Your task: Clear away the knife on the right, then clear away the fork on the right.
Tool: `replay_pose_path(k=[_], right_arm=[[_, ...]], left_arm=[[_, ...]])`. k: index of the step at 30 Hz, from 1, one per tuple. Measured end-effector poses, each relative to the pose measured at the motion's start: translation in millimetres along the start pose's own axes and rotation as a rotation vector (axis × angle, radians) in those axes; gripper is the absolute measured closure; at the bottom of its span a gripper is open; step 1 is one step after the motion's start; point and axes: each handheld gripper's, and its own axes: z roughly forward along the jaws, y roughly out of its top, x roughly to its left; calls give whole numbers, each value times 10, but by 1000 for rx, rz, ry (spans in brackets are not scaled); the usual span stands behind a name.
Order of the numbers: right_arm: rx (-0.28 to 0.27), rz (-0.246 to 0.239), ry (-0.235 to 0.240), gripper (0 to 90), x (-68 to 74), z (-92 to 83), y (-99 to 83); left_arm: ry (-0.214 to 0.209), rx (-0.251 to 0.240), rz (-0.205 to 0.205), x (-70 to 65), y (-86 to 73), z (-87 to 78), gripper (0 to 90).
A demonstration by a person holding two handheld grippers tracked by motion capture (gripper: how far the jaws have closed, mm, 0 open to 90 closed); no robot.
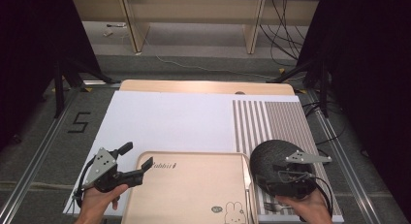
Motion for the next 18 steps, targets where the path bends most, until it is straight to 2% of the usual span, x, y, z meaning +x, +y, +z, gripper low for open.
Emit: replay_pose_path(k=[5,18], right_arm=[[1,20,-8,183,-1,-43,-47],[7,23,-60,174,-53,-204,-202]], left_arm=[[-5,0,1,-1,1,12,156],[-12,-1,5,-6,12,46,156]])
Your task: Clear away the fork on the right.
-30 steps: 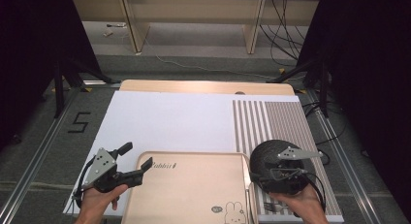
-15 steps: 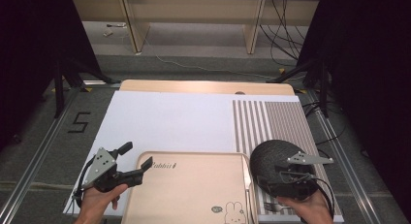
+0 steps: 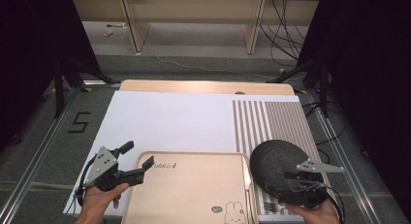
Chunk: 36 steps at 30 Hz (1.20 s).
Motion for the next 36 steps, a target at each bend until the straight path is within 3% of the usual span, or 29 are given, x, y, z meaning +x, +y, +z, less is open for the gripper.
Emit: replay_pose_path(k=[7,16,27,36], right_arm=[[34,-45,-66,175,-12,-84,-70],[141,-87,-120,185,-92,-116,-163],[273,-74,-175,194,-210,-163,-269],[335,-59,-224,197,-286,-208,-315]], left_arm=[[-9,-9,-1,-1,5,-17,156],[-7,-11,-6,7,4,-29,156],[-5,-8,-5,13,2,-23,156],[-3,-9,-11,23,1,-26,156]])
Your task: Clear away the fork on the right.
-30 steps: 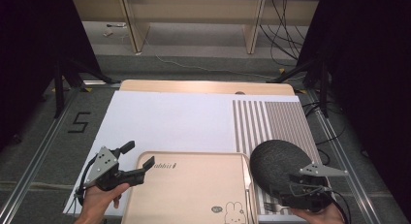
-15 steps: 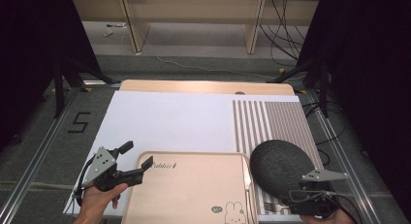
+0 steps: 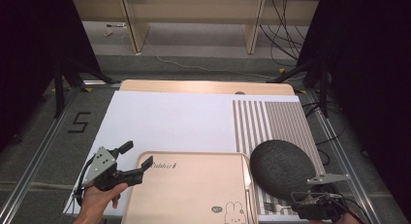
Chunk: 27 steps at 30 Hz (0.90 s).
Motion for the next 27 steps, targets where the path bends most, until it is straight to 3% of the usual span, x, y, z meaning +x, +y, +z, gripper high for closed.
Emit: replay_pose_path(k=[19,27], right_arm=[[135,10,-12,201,-108,178,-74],[165,-50,18,211,-25,293,-17]], left_arm=[[-5,3,4,-6,-3,12,156],[-8,3,8,-12,1,8,156]])
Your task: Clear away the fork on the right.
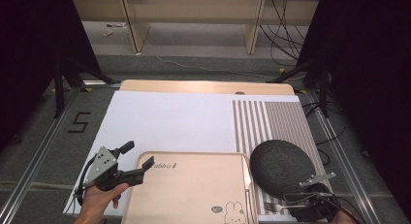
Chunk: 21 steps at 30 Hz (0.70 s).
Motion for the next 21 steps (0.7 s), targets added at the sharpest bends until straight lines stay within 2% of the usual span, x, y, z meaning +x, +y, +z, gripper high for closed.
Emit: replay_pose_path(k=[5,9,11,14,16,19,21], right_arm=[[19,-21,17,242,41,25,14],[40,-52,31,299,78,36,12],[51,-69,25,333,88,35,9],[60,-92,-11,414,106,28,13],[59,-107,-11,449,112,26,15],[75,-145,-38,520,153,26,30],[83,-168,-35,568,178,25,47]], left_arm=[[1,1,0,4,-2,-3,156],[1,-1,0,0,-1,-4,156],[2,1,0,1,-4,-5,156],[1,1,0,1,-4,-3,156],[1,3,1,1,-6,-2,156],[0,2,3,-3,-4,0,156],[0,4,3,-5,-8,1,156]])
